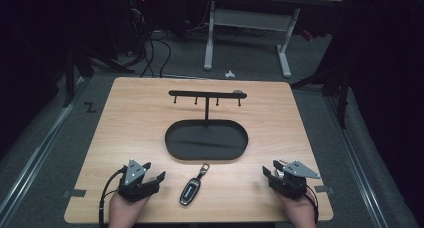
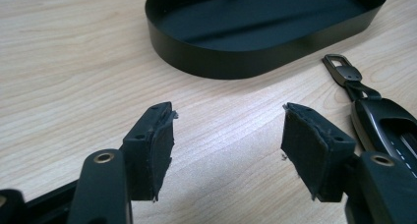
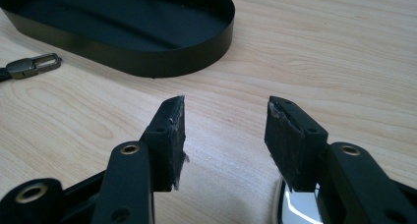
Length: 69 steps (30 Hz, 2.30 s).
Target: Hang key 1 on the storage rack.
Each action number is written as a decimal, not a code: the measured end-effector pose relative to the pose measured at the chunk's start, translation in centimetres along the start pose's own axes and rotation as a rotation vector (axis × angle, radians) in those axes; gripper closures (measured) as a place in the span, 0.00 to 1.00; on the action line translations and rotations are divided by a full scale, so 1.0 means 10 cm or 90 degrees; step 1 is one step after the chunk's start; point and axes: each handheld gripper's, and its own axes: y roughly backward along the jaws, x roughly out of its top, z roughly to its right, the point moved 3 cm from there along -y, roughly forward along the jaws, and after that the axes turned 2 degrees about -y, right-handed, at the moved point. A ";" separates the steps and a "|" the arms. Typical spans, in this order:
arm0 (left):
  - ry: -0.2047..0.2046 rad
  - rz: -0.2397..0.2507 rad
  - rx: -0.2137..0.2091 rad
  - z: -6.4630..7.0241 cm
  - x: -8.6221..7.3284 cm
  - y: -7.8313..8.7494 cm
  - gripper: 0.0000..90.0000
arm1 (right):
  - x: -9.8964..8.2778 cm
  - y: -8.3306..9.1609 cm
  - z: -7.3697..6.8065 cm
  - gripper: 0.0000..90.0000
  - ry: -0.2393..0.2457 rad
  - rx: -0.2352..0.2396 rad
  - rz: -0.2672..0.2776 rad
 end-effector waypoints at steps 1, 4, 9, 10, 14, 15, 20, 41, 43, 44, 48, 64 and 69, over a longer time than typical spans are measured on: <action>-0.003 -0.001 -0.001 0.00 0.00 -0.01 0.41 | -0.01 -0.01 0.00 0.56 0.000 -0.001 -0.003; -0.007 0.000 0.000 0.01 0.01 -0.01 0.41 | -0.02 -0.03 0.01 0.56 -0.012 -0.003 -0.013; -0.005 0.003 -0.002 0.01 0.02 -0.01 0.41 | -0.05 -0.04 0.01 0.55 -0.014 -0.005 -0.024; -0.006 0.003 -0.002 0.01 0.02 -0.01 0.41 | -0.05 -0.04 0.01 0.55 -0.014 -0.005 -0.024; -0.029 0.011 -0.001 0.09 0.08 0.05 0.41 | -0.03 -0.02 0.03 0.55 -0.020 -0.009 -0.021; -0.032 0.012 -0.001 0.11 0.10 0.06 0.41 | -0.03 -0.02 0.03 0.55 -0.024 -0.009 -0.022; -0.031 -0.008 0.003 0.17 0.17 0.13 0.45 | 0.00 -0.01 -0.01 0.54 -0.016 -0.002 -0.018; -0.028 0.011 0.043 -0.11 -0.13 0.31 0.41 | 0.12 -0.25 -0.80 0.87 0.076 0.150 -0.039; -0.018 0.023 0.040 -0.14 -0.13 0.33 0.41 | 0.14 -0.30 -0.98 0.95 0.107 0.168 -0.043; -0.016 0.034 0.041 -0.16 -0.13 0.35 0.40 | 0.14 -0.31 -1.03 0.97 0.110 0.173 -0.046; -0.015 0.046 0.046 -0.18 -0.13 0.38 0.39 | 0.15 -0.37 -1.21 0.99 0.143 0.180 -0.049; -0.012 0.041 0.071 -0.22 -0.27 0.56 0.39 | 0.25 -0.61 -1.96 1.00 0.186 0.302 -0.060; -0.007 0.039 0.071 -0.24 -0.30 0.61 0.40 | 0.19 -0.70 -2.04 1.00 0.207 0.304 -0.086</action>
